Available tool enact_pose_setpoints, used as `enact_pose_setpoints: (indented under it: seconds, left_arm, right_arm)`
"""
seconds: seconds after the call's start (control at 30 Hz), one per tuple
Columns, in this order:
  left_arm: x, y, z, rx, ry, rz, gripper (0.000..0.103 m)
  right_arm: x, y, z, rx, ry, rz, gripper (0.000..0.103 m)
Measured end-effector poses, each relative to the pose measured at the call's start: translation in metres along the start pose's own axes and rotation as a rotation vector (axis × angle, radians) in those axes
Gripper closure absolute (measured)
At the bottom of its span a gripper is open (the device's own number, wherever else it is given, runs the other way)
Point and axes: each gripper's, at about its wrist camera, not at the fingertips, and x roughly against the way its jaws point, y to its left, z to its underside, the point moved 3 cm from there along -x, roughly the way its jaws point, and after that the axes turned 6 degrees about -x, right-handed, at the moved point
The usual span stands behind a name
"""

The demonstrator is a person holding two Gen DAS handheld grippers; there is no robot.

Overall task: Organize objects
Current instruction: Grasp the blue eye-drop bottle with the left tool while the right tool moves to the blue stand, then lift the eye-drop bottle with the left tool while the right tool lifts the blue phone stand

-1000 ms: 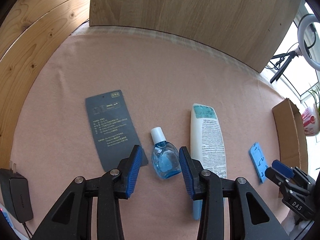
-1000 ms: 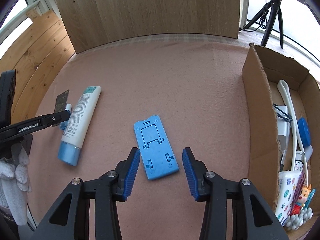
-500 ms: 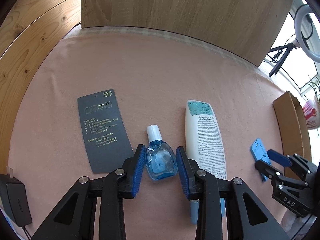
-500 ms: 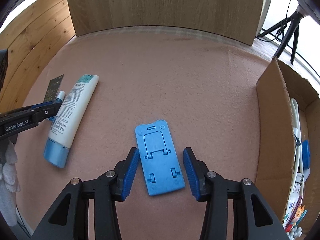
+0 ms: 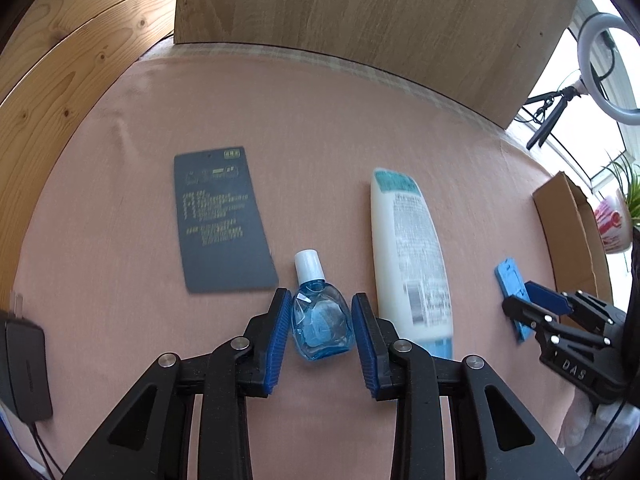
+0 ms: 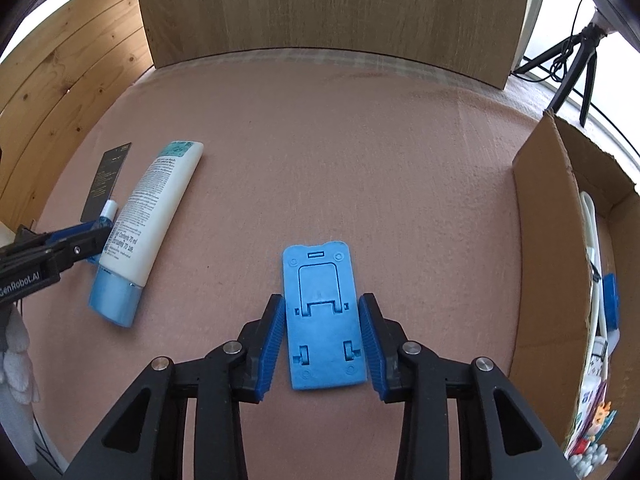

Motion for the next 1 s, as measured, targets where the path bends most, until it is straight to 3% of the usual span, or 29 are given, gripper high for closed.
enact_pose_setpoints:
  seconds: [0.4,0.67,0.83,1.0]
  left_arm:
    - [0.025,-0.001,0.054,0.030,-0.015,0.026,0.070]
    - [0.039,-0.004,0.089,0.089,0.006,0.108,0.070]
    - [0.045,0.000,0.097,0.131,0.022,0.147,0.070]
    - [0.047,-0.010,0.100,0.109,0.029,0.150,0.070]
  right_arm:
    - [0.018,-0.008,0.035,-0.116,-0.018,-0.071,0.070]
    - [0.032,-0.013,0.067,-0.162,-0.004,-0.108,0.070]
    - [0.039,-0.022,0.080,-0.220,0.013,-0.153,0.070]
    - [0.050,-0.028,0.087,-0.254,0.000,-0.173,0.070]
